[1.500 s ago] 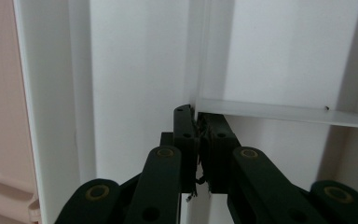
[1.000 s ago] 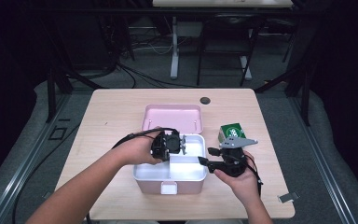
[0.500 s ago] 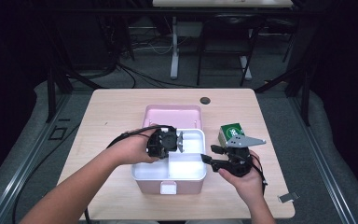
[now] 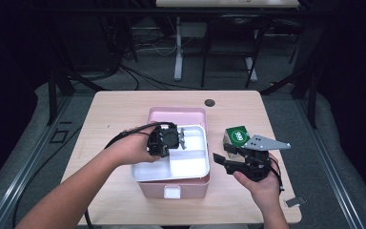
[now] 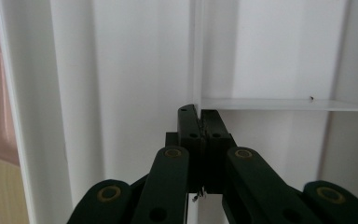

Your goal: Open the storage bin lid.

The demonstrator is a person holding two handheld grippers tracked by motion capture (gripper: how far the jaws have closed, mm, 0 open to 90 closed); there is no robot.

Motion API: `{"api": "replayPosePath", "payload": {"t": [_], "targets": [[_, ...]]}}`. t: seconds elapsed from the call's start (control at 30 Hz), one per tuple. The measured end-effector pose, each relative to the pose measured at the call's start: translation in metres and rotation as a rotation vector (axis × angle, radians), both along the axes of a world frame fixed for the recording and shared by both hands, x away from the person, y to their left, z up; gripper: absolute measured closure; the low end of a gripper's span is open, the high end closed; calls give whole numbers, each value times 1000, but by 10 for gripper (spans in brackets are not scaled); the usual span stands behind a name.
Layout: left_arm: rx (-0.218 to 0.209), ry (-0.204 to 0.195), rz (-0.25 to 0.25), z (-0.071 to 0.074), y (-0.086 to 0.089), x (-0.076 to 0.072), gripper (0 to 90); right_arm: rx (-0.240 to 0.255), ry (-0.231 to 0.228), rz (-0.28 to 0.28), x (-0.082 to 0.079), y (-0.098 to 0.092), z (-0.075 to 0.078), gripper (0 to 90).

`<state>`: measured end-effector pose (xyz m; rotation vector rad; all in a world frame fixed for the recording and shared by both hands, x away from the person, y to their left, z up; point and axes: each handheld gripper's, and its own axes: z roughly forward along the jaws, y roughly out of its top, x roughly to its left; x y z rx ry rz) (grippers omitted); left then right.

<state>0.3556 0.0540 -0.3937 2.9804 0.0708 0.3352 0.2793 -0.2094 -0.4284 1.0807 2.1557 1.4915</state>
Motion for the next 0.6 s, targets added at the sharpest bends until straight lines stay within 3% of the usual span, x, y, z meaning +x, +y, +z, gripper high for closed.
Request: {"api": "replayPosePath", "payload": {"t": [0.3,0.4,0.5,0.6], "targets": [[-11,-6,96,15,34,5,894,-11,28,-1,5,1,-7,446],[-19,-3,167,18,57,7,894,-23,32,-7,8,4,-12,446],[-21,8,211,19,69,9,894,-27,36,-10,9,5,-13,445],[-43,11,306,20,95,13,894,-35,48,4,10,7,-16,445]]}}
